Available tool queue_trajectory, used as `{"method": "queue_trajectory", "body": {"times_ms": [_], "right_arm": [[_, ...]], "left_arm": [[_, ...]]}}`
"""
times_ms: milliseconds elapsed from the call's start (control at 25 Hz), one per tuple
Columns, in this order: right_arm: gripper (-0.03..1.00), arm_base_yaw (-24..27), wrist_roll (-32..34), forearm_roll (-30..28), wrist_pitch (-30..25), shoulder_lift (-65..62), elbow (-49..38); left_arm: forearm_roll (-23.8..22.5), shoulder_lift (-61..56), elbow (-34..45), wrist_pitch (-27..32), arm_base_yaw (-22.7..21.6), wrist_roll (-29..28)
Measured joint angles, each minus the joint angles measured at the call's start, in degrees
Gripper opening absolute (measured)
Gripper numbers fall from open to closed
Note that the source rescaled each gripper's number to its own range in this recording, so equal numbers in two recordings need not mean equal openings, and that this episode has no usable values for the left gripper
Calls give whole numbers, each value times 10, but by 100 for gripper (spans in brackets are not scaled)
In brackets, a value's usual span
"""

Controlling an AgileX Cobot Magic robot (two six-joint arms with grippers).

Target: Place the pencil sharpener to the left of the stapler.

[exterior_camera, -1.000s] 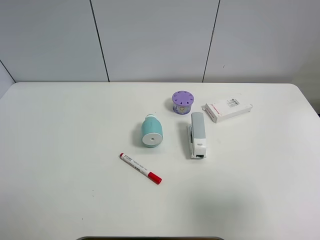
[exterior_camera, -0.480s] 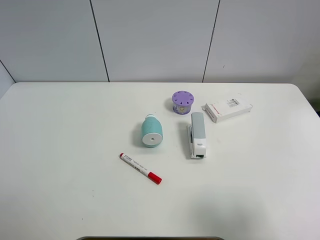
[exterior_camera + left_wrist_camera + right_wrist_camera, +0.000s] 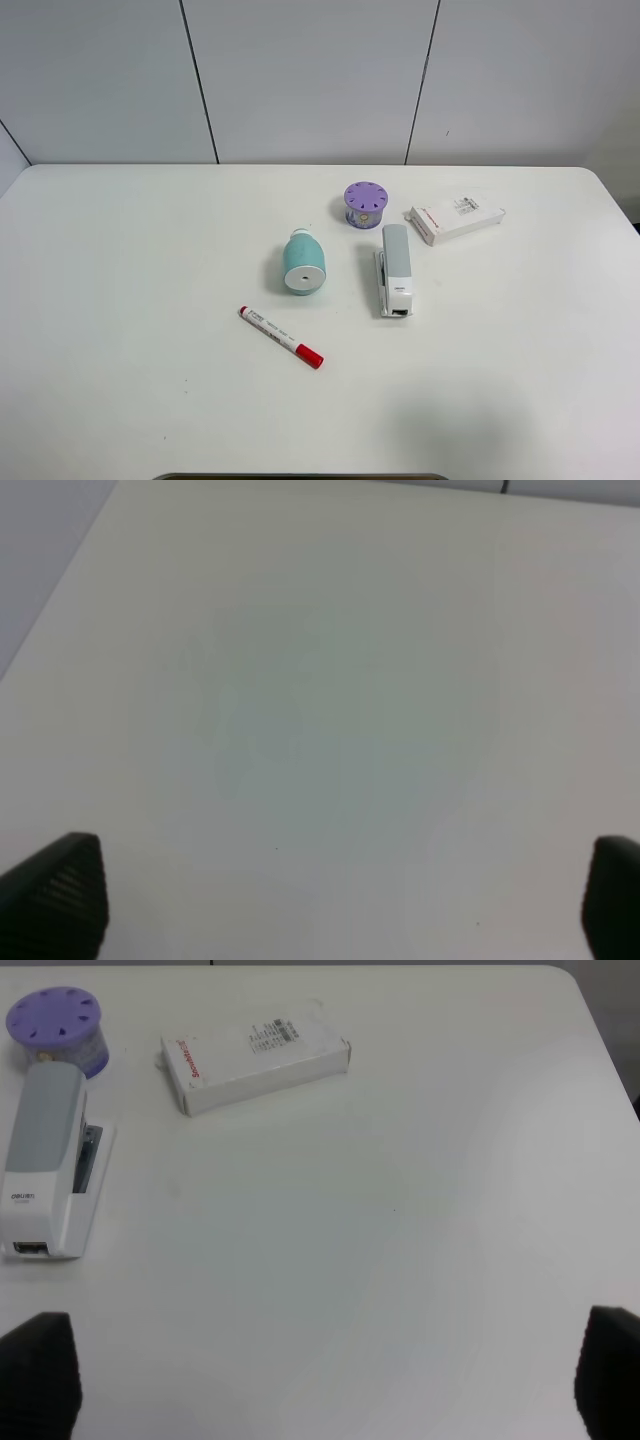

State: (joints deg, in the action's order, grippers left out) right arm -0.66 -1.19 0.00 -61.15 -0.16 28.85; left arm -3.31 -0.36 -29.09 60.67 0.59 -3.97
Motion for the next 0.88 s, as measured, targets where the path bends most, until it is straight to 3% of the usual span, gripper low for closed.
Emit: {"method": "queue_trajectory", "body": {"times_ms": [880], "right_arm": [[100,0,0,0,0,0,0]], "left_arm": [[0,0,0,0,0,0]]}}
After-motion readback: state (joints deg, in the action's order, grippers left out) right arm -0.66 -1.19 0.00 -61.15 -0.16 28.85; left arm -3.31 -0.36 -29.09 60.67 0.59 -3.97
